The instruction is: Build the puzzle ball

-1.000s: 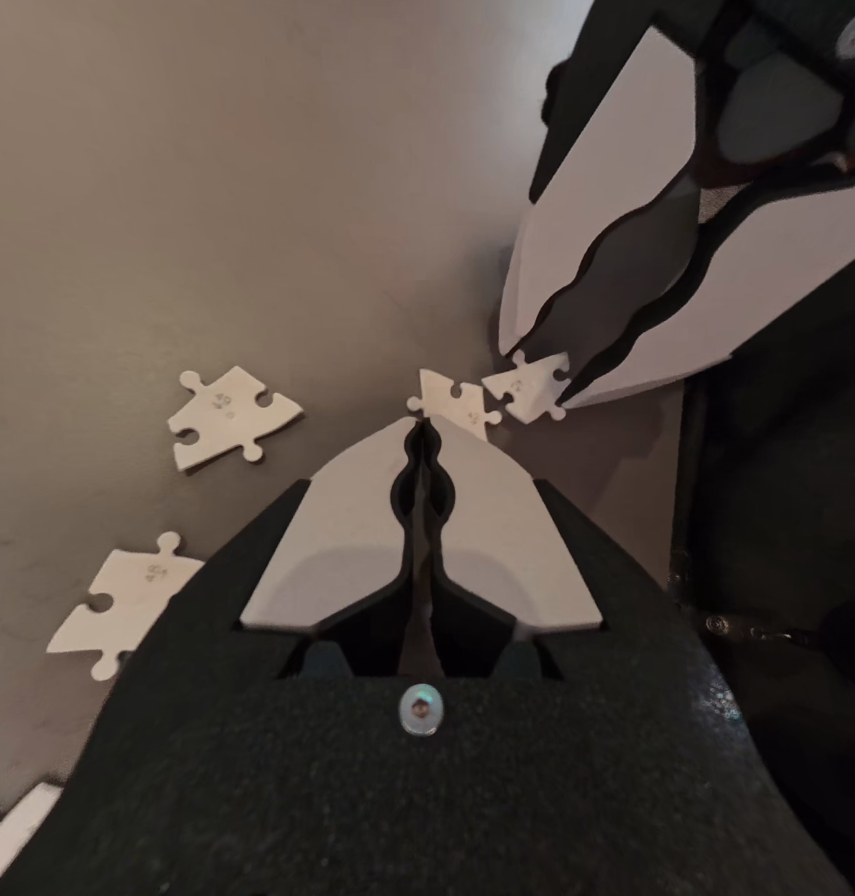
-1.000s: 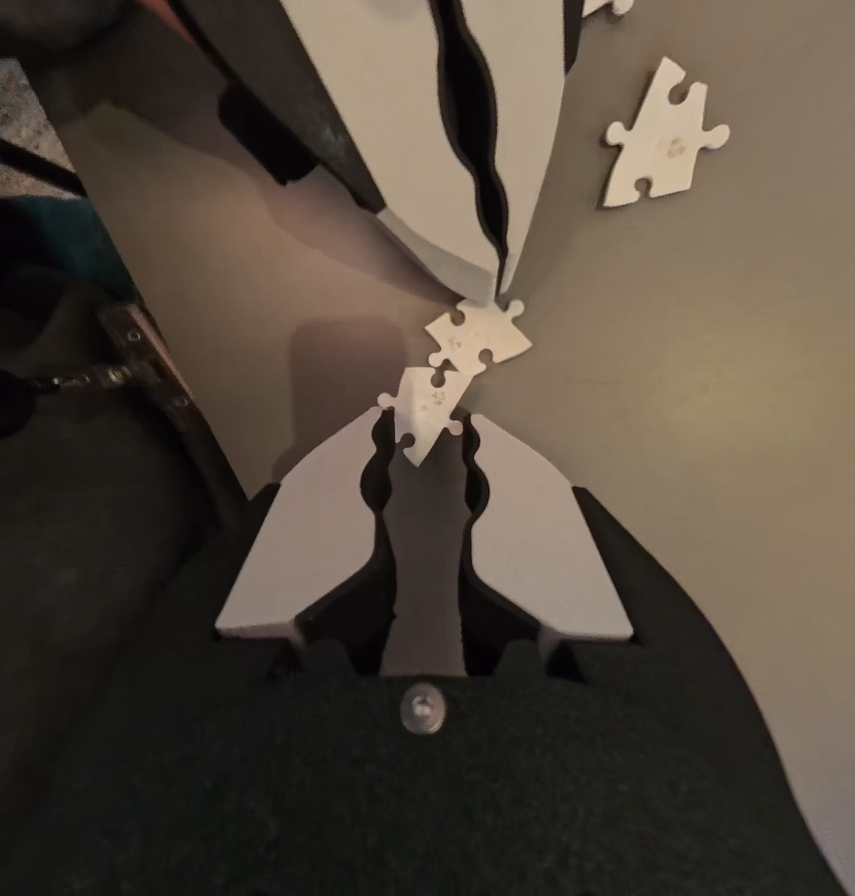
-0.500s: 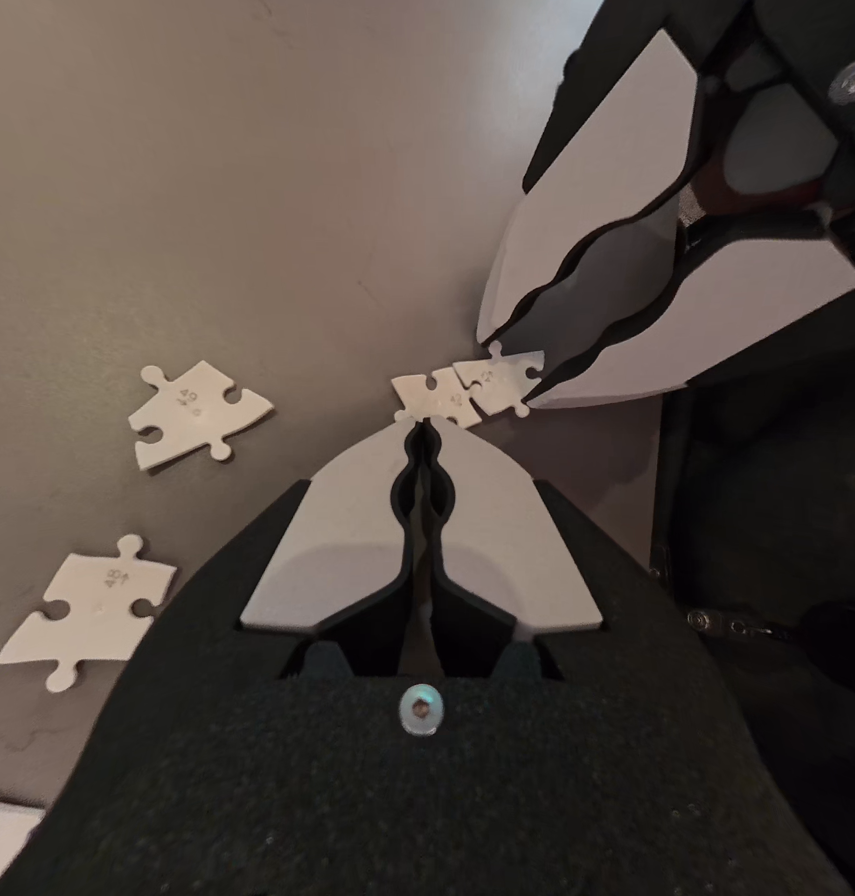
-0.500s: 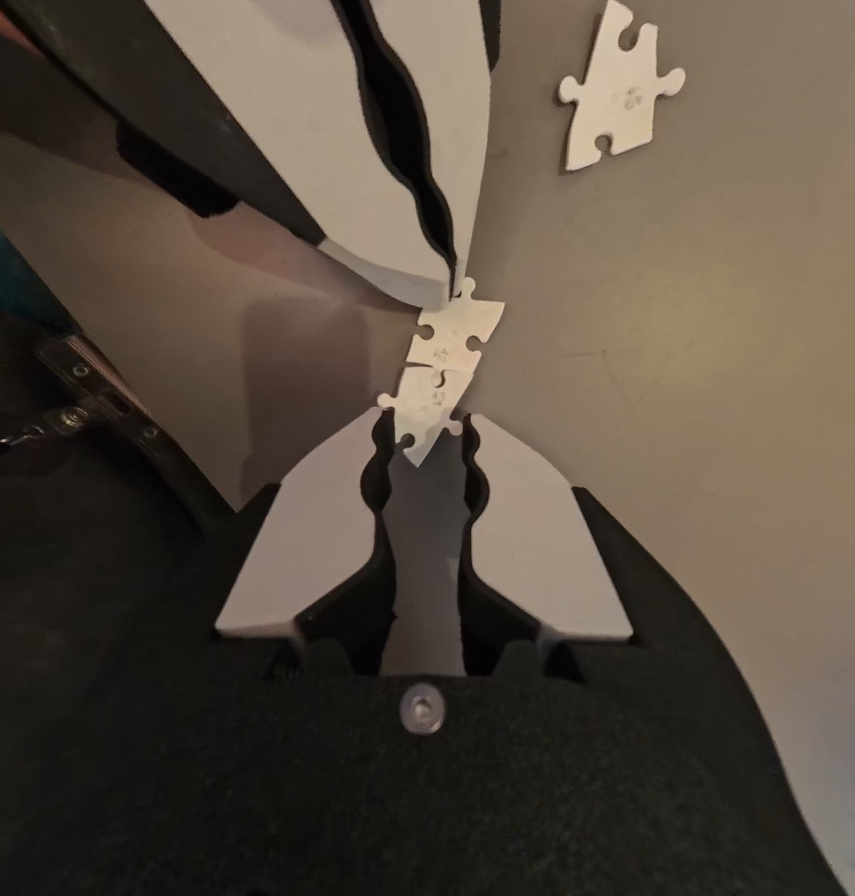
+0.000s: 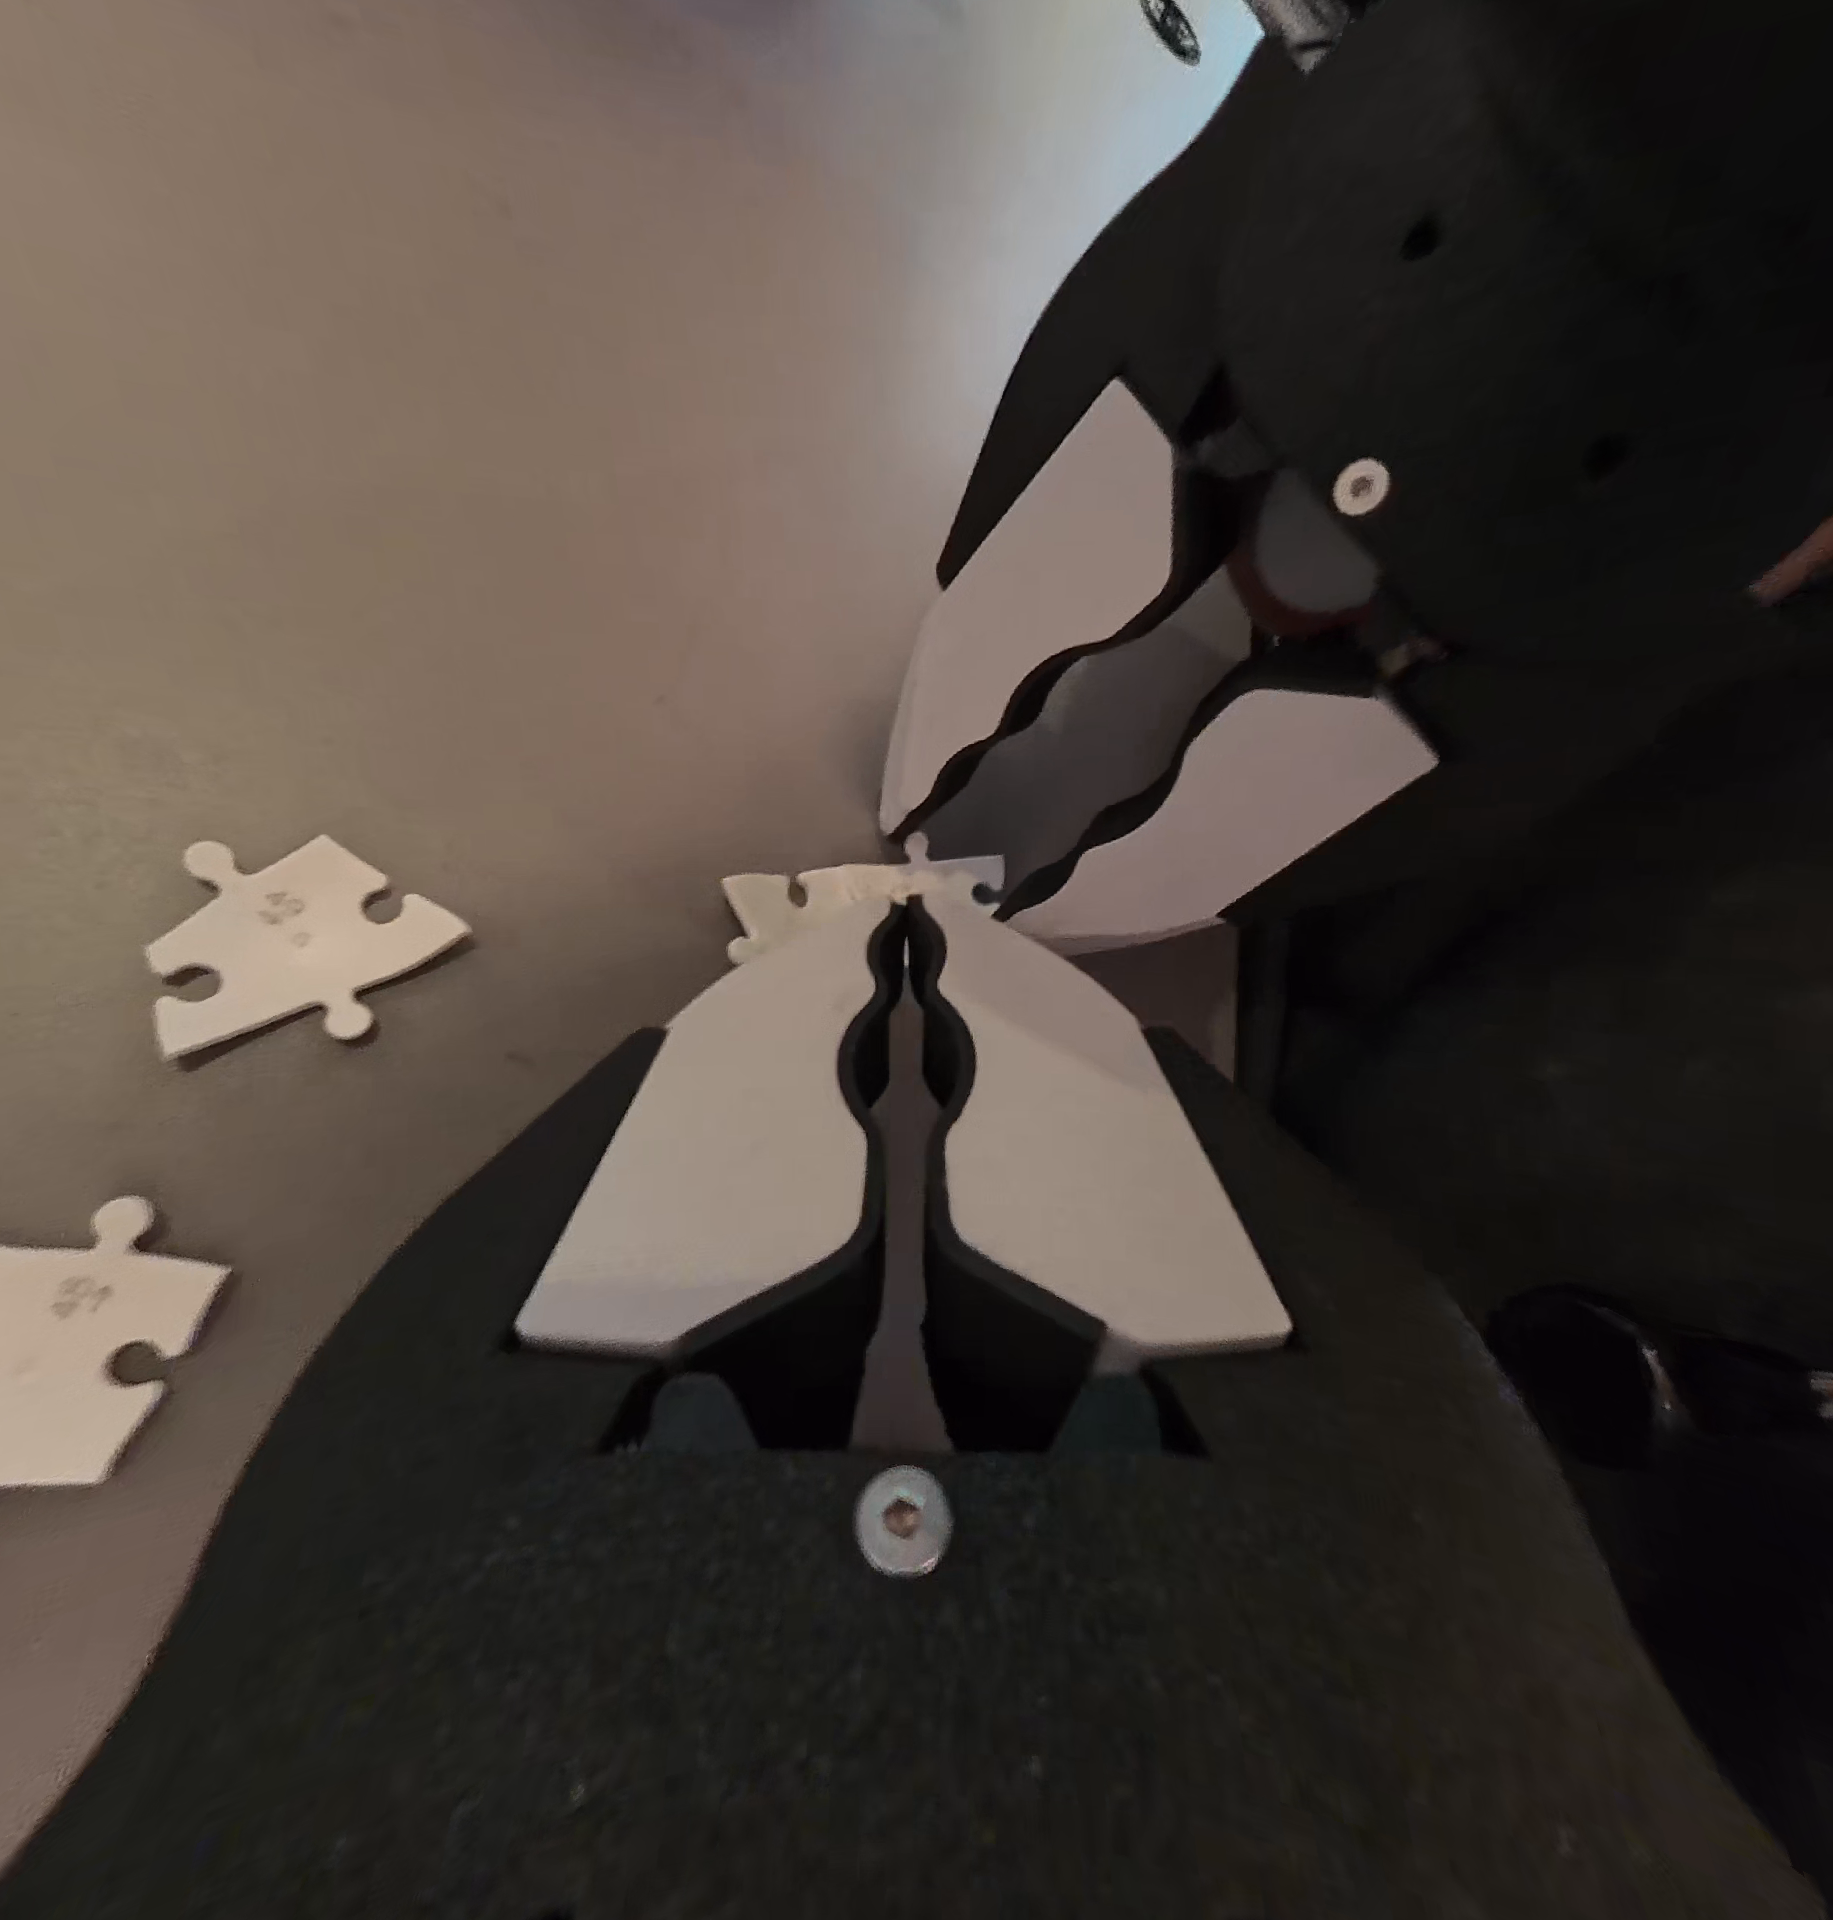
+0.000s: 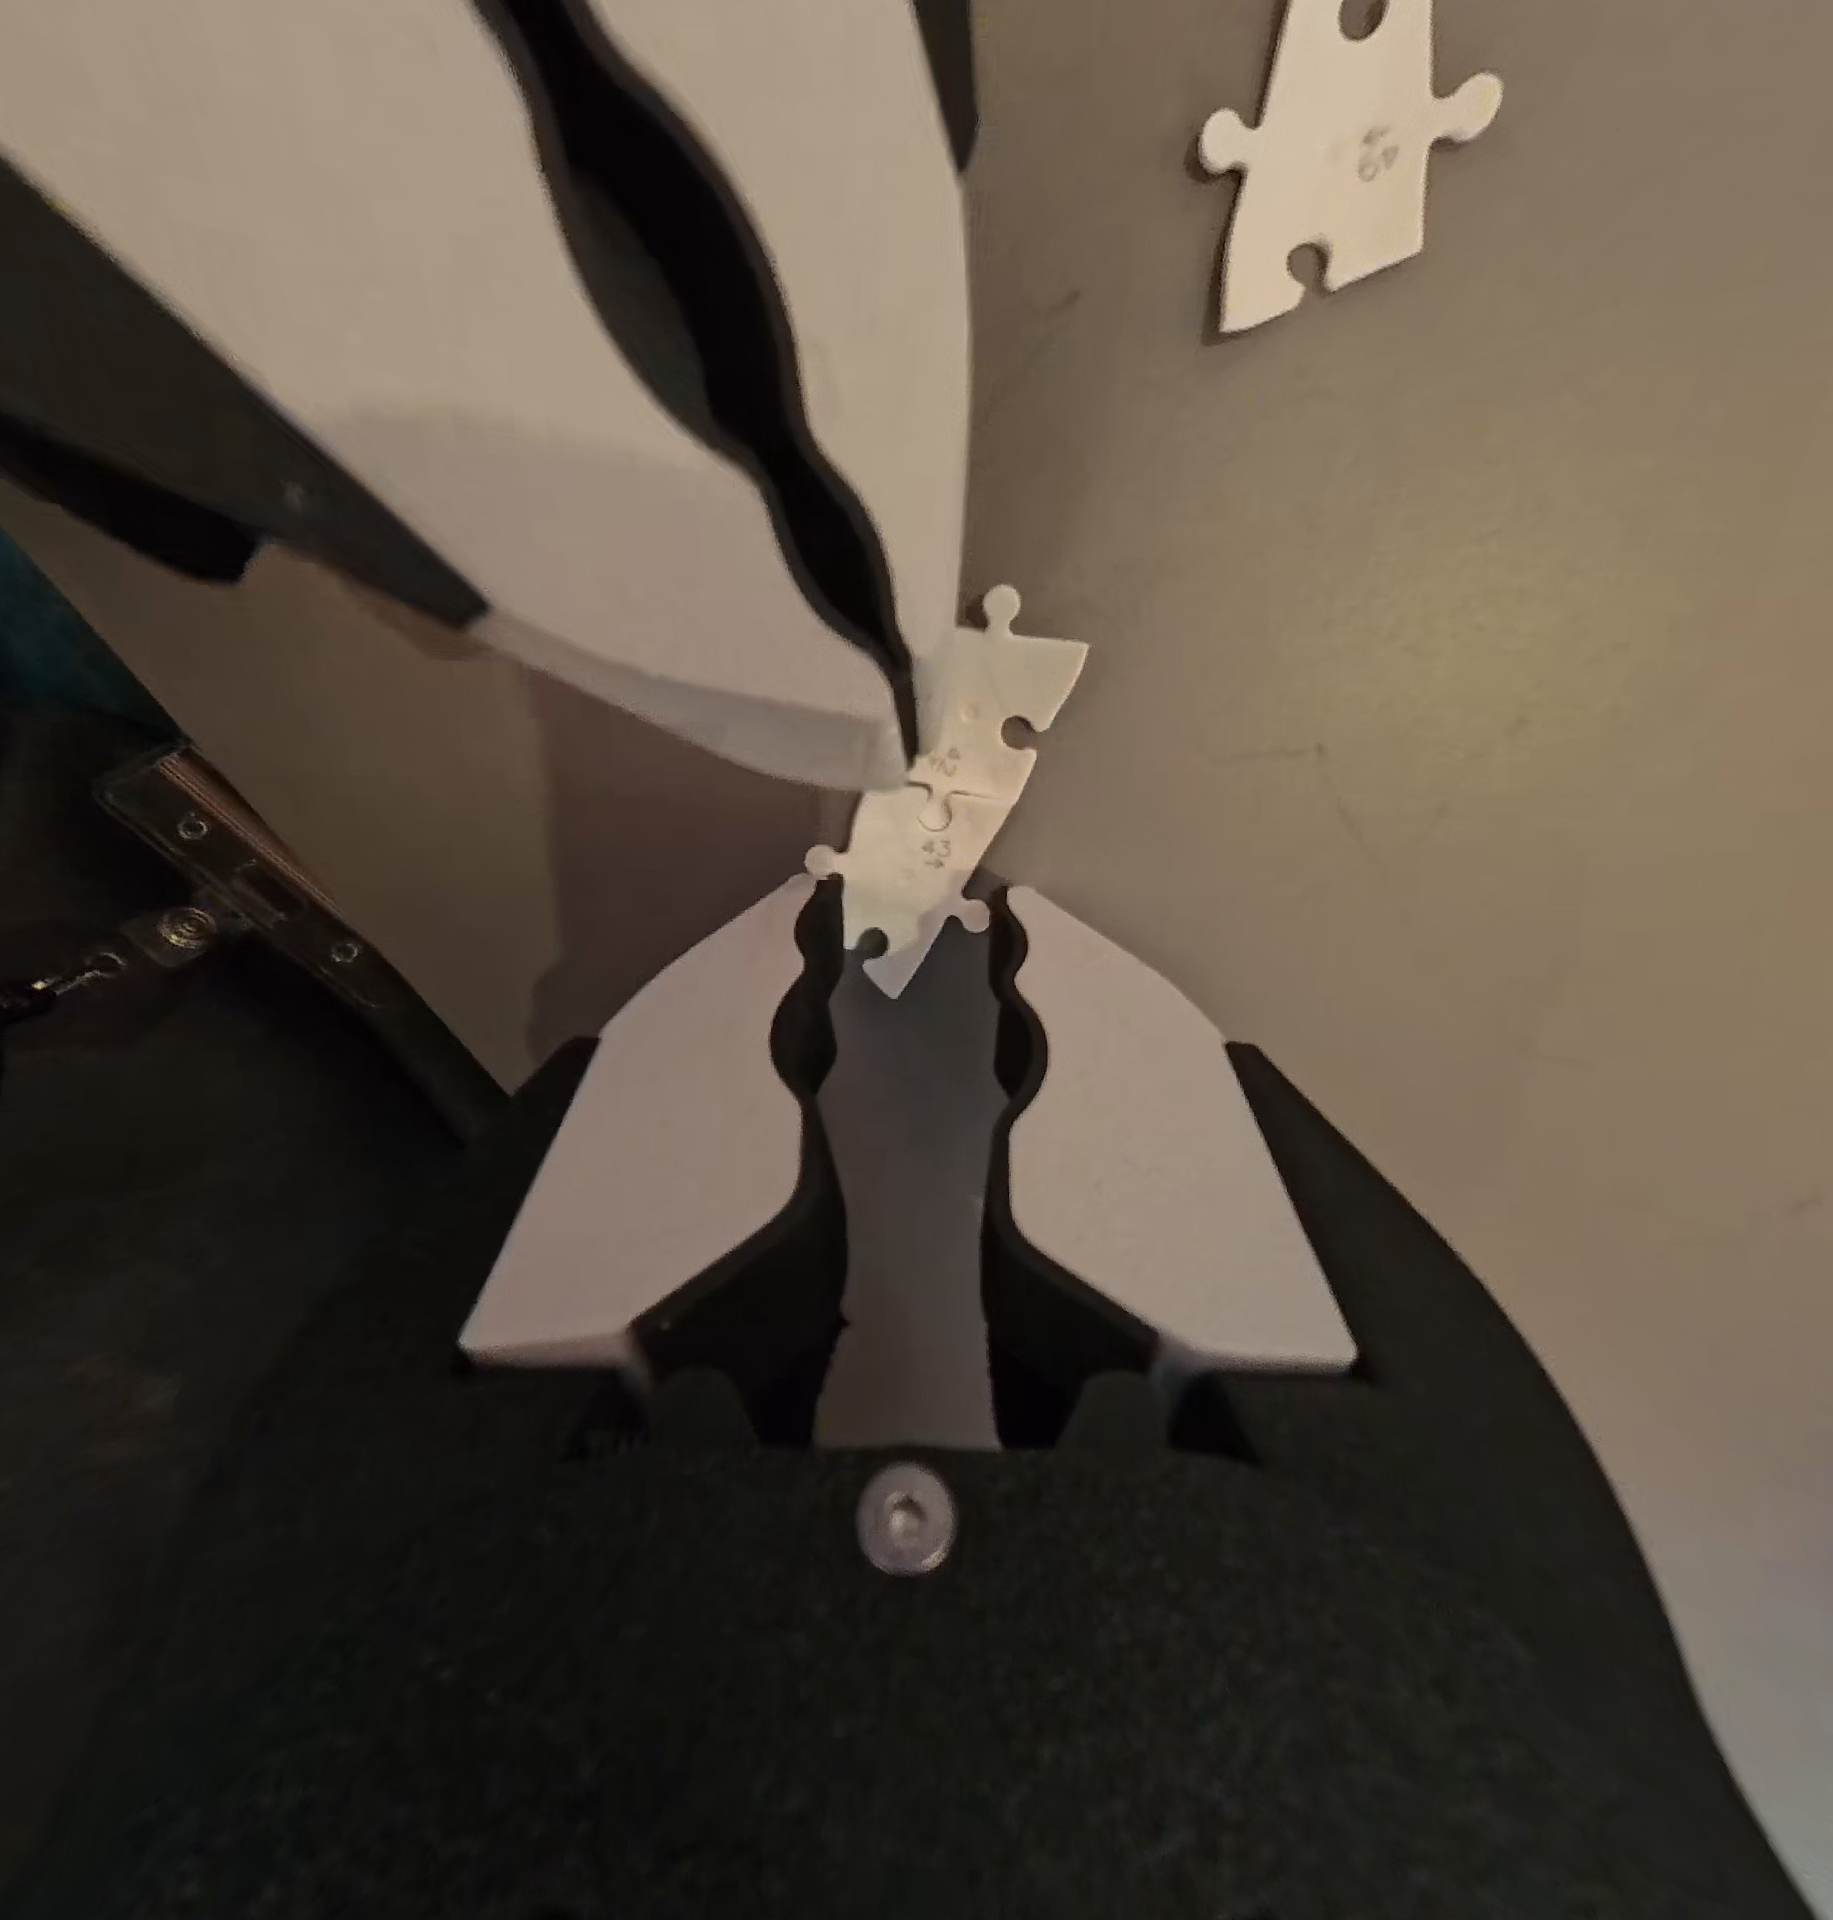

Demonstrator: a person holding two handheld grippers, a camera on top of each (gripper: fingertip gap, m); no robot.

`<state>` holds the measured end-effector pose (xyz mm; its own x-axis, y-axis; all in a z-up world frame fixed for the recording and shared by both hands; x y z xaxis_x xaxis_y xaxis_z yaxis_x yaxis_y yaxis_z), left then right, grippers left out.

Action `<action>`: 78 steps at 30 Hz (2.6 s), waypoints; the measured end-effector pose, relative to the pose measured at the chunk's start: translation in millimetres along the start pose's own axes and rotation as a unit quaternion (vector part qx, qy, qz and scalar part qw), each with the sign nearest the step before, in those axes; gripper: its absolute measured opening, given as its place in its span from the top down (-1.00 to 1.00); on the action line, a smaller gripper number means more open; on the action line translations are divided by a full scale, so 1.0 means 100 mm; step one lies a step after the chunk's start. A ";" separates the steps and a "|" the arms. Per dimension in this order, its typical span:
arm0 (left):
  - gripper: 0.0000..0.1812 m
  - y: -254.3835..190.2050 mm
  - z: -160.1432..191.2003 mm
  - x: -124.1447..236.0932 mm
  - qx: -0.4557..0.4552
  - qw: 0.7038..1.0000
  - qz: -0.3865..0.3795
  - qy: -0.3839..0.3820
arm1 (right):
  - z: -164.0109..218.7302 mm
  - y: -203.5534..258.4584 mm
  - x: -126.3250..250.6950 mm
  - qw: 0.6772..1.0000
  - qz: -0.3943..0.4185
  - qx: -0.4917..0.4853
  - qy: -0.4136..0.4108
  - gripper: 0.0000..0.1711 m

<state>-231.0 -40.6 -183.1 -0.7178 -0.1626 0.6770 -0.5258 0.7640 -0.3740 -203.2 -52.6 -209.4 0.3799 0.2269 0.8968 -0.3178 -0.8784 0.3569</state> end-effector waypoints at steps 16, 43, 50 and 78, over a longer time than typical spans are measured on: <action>1.00 -0.04 0.12 -0.27 0.007 0.997 -0.057 0.041 | 0.06 0.09 0.12 0.996 -0.055 0.035 -0.060 0.65; 1.00 0.27 0.02 0.08 0.018 0.994 -0.110 -0.018 | -0.17 -0.09 -0.03 0.981 0.016 0.150 -0.123 1.00; 1.00 0.30 0.03 0.12 0.022 0.994 -0.107 -0.022 | -0.19 -0.08 0.24 0.979 0.009 0.126 -0.161 1.00; 1.00 0.28 0.06 0.09 0.019 0.994 -0.104 -0.011 | -0.21 -0.16 -0.02 0.983 0.035 0.137 -0.120 1.00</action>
<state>-254.5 -24.6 -191.4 -0.6017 -0.3274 0.7286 -0.6798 0.6888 -0.2518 -217.0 -29.7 -211.4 0.5693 0.0856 0.8176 -0.1165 -0.9761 0.1833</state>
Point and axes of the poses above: each gripper's, where its closed fingertips meet, x back along the fingers, z out of its underside, y = z × x across the jaws, the point moved 1 cm from there along x, back along the fingers, and after that the axes turned 11 degrees about -z, right-handed, at the moved point
